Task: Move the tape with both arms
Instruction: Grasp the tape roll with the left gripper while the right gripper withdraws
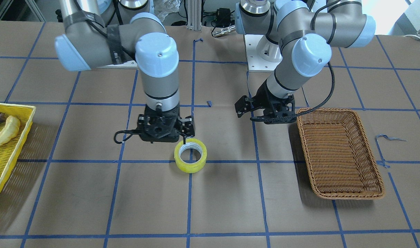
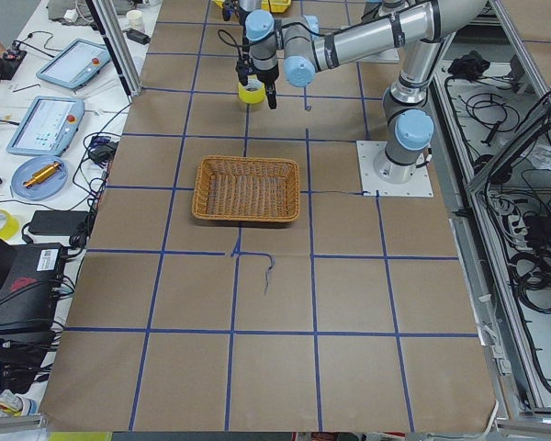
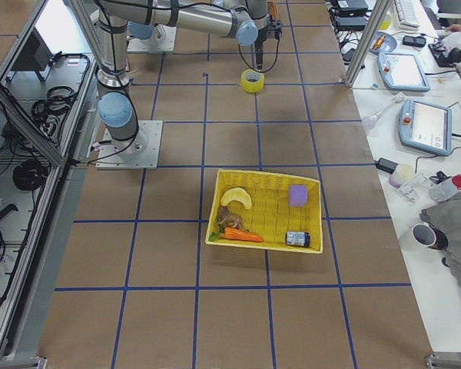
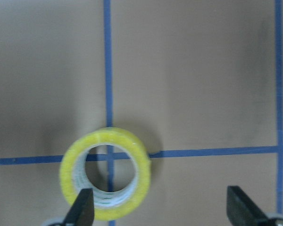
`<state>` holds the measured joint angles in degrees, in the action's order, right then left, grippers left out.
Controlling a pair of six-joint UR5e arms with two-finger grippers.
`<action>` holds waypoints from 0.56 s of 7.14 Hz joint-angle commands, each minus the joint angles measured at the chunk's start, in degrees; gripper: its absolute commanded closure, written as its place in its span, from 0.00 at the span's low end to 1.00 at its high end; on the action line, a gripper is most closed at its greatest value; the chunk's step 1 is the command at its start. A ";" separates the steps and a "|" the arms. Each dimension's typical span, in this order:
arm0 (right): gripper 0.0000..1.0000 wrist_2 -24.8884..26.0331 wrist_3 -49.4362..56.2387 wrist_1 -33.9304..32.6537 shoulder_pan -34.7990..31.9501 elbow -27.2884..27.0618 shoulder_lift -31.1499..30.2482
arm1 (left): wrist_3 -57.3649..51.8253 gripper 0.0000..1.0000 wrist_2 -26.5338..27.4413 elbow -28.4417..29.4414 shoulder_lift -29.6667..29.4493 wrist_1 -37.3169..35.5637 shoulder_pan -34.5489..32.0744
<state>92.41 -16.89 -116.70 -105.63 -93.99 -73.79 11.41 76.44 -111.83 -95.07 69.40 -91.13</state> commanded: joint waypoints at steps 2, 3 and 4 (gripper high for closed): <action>0.00 0.31 11.94 15.30 8.42 0.13 -8.97 | 24.20 0.00 -4.46 -1.64 -11.41 -24.22 -10.97; 0.00 0.83 14.58 19.02 9.12 0.30 -11.44 | 27.32 0.02 -2.98 -1.20 -14.76 -28.83 -12.22; 0.00 -0.12 16.52 20.97 9.83 0.21 -12.16 | 27.79 0.02 -1.49 0.02 -17.58 -31.06 -12.84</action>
<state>92.85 -3.22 -99.31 -96.82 -93.78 -84.06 36.55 73.35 -112.88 -108.71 42.95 -102.56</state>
